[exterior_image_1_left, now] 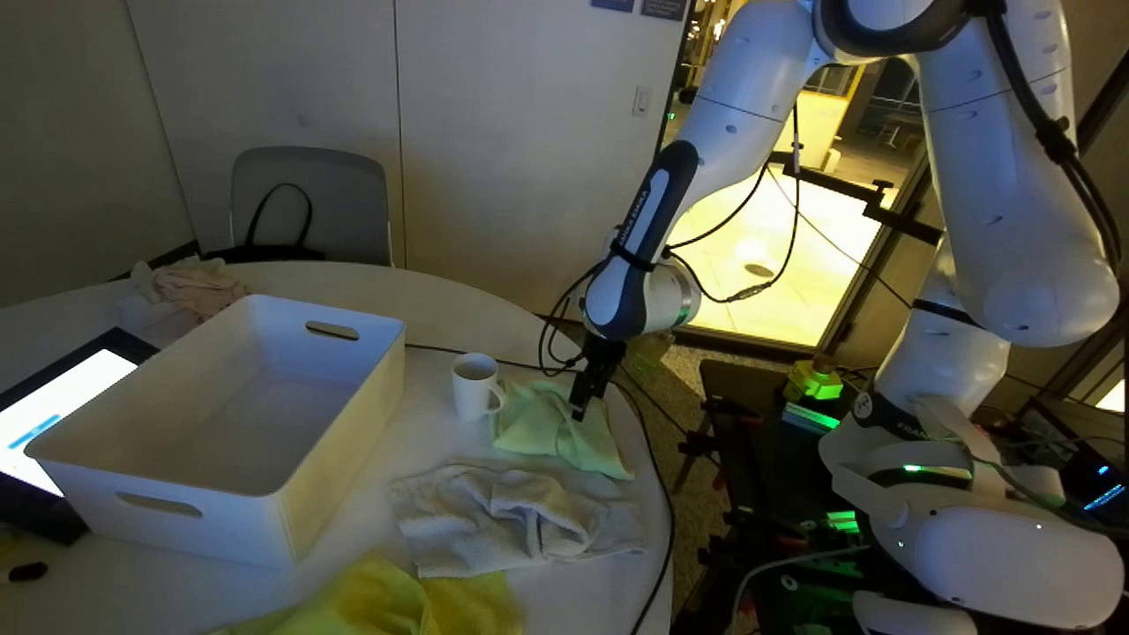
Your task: Put all the towels in the white basket and the objects into the mug
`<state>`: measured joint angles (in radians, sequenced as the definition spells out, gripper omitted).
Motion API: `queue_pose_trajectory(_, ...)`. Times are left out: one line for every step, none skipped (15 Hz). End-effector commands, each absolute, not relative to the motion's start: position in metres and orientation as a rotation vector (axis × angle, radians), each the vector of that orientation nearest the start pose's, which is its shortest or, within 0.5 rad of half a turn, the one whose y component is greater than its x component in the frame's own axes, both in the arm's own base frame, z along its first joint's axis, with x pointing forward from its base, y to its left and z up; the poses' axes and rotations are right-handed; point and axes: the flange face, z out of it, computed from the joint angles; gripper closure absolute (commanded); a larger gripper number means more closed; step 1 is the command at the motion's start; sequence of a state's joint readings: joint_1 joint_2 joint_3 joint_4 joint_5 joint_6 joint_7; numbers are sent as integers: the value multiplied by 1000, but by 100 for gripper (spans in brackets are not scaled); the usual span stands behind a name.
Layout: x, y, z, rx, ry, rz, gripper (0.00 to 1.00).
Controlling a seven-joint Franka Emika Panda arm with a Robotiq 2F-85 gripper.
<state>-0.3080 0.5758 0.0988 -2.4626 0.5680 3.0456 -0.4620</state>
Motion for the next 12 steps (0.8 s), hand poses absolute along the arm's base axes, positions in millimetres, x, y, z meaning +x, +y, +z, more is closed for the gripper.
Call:
queue_pose_trajectory(433, -132, 57, -2985, 543, -82, 0)
queue_pose_trajectory(434, -133, 54, -2982, 550, -82, 0)
queue_pose_trajectory(435, -134, 51, -2979, 554, -80, 0)
queue_pose_trajectory(436, -134, 49, -2976, 558, -78, 0)
queue_pose_trajectory(436, -135, 47, -2974, 561, -78, 0)
queue_pose_trajectory(436, -134, 46, -2972, 563, -77, 0)
queue_pose_trajectory(436, -134, 46, -2968, 564, -77, 0)
queue_pose_trajectory(437, -133, 47, -2965, 559, -79, 0)
queue_pose_trajectory(437, -131, 48, -2966, 556, -84, 0)
queue_pose_trajectory(437, -129, 50, -2966, 551, -88, 0)
queue_pose_trajectory(437, -127, 53, -2969, 547, -94, 0)
queue_pose_trajectory(438, -124, 56, -2969, 540, -97, 0)
